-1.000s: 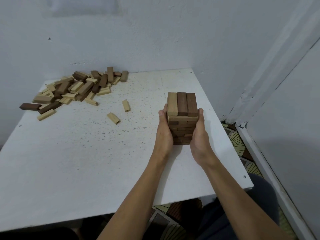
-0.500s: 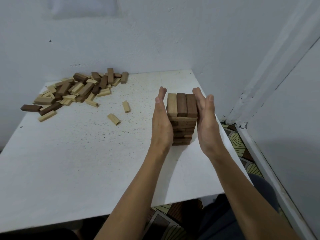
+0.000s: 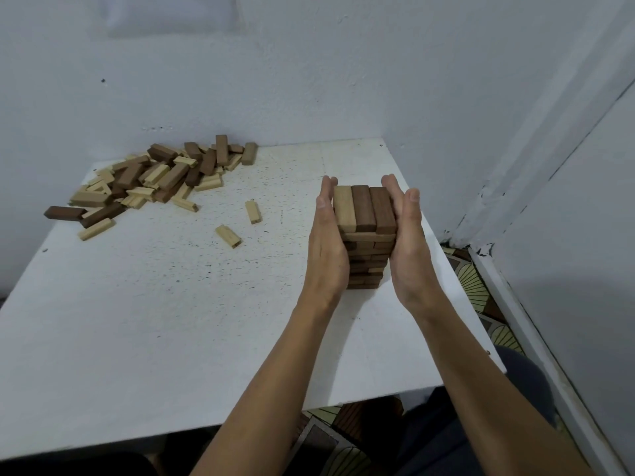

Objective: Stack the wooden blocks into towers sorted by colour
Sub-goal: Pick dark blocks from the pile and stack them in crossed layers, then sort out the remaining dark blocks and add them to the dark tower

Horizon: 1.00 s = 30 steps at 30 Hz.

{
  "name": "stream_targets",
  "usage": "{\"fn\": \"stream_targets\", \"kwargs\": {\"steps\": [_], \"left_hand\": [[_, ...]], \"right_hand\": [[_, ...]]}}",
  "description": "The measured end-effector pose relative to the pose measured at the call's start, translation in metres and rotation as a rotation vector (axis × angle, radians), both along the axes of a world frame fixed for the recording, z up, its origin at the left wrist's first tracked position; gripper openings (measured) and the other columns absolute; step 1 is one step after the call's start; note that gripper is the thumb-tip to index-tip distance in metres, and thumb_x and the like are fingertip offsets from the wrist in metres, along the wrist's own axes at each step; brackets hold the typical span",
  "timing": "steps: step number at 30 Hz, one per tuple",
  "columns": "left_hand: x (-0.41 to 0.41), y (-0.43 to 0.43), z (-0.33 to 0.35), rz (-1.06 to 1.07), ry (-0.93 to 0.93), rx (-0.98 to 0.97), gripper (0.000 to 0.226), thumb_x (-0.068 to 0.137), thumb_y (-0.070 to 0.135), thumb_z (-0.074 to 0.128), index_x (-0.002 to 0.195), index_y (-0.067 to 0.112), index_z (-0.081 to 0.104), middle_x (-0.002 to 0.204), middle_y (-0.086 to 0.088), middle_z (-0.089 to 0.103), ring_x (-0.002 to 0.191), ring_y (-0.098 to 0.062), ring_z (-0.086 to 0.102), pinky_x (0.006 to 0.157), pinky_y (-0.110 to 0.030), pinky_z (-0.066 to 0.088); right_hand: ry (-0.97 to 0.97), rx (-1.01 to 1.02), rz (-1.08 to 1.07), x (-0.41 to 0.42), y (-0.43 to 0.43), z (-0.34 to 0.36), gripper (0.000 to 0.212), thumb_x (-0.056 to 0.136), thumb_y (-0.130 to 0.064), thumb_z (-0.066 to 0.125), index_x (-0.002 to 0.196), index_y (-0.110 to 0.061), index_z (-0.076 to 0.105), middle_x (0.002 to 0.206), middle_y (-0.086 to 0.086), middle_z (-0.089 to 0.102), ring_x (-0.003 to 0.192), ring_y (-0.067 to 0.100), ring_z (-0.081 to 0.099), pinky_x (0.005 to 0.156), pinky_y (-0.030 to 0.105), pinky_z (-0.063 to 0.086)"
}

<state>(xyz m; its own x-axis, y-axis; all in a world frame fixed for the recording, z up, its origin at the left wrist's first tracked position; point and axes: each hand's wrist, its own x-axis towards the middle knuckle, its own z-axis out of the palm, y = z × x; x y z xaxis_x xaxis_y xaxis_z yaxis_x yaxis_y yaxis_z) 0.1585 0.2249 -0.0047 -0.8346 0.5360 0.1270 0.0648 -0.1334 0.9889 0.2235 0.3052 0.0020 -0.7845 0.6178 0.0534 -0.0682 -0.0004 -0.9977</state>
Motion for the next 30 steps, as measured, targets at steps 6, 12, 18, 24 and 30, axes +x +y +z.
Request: {"fn": "stream_targets", "kwargs": {"steps": [6,12,18,24,30], "left_hand": [[-0.011,-0.013,-0.002,0.049,0.035,-0.012,0.062,0.100,0.056,0.010,0.155,0.030,0.021,0.155,0.019,0.032,0.142,0.006,0.023,0.116,-0.020,0.016],[-0.037,-0.049,0.015,0.152,0.145,-0.054,0.045,0.105,0.043,0.032,0.147,0.029,0.039,0.138,0.014,0.053,0.129,0.003,0.046,0.109,-0.024,0.038],[-0.088,-0.104,0.033,0.271,0.287,-0.114,0.029,0.103,0.026,0.046,0.128,0.020,0.061,0.121,0.007,0.065,0.111,0.000,0.058,0.092,-0.019,0.048],[-0.152,-0.159,0.026,0.386,0.395,-0.299,0.024,0.100,0.028,0.052,0.119,0.023,0.066,0.116,0.013,0.067,0.104,0.006,0.058,0.081,-0.016,0.046],[-0.223,-0.190,-0.004,0.450,0.526,-0.547,0.024,0.096,0.025,0.058,0.116,0.017,0.068,0.114,0.003,0.067,0.106,-0.014,0.061,0.091,-0.038,0.050]], "right_hand": [[-0.055,0.143,-0.073,0.006,0.008,0.018,0.085,0.083,-0.081,0.014,0.155,-0.036,0.021,0.159,-0.022,0.022,0.146,-0.007,0.015,0.125,0.041,0.006],[-0.129,0.371,-0.089,0.001,-0.005,0.069,0.071,0.092,-0.069,0.025,0.153,-0.033,0.030,0.158,-0.016,0.029,0.144,-0.004,0.023,0.122,0.029,0.016],[-0.153,0.622,0.007,-0.039,-0.044,0.105,0.050,0.100,-0.048,0.043,0.148,-0.033,0.039,0.156,-0.012,0.035,0.144,0.003,0.027,0.108,0.018,0.021],[-0.102,0.708,0.149,-0.115,-0.094,0.089,0.043,0.101,-0.035,0.050,0.143,-0.025,0.048,0.145,-0.011,0.050,0.131,0.001,0.043,0.100,0.008,0.031],[-0.156,0.735,0.219,-0.211,-0.114,0.040,0.033,0.099,-0.019,0.052,0.131,-0.017,0.060,0.125,0.001,0.064,0.106,0.018,0.063,0.090,0.031,0.051]]}}
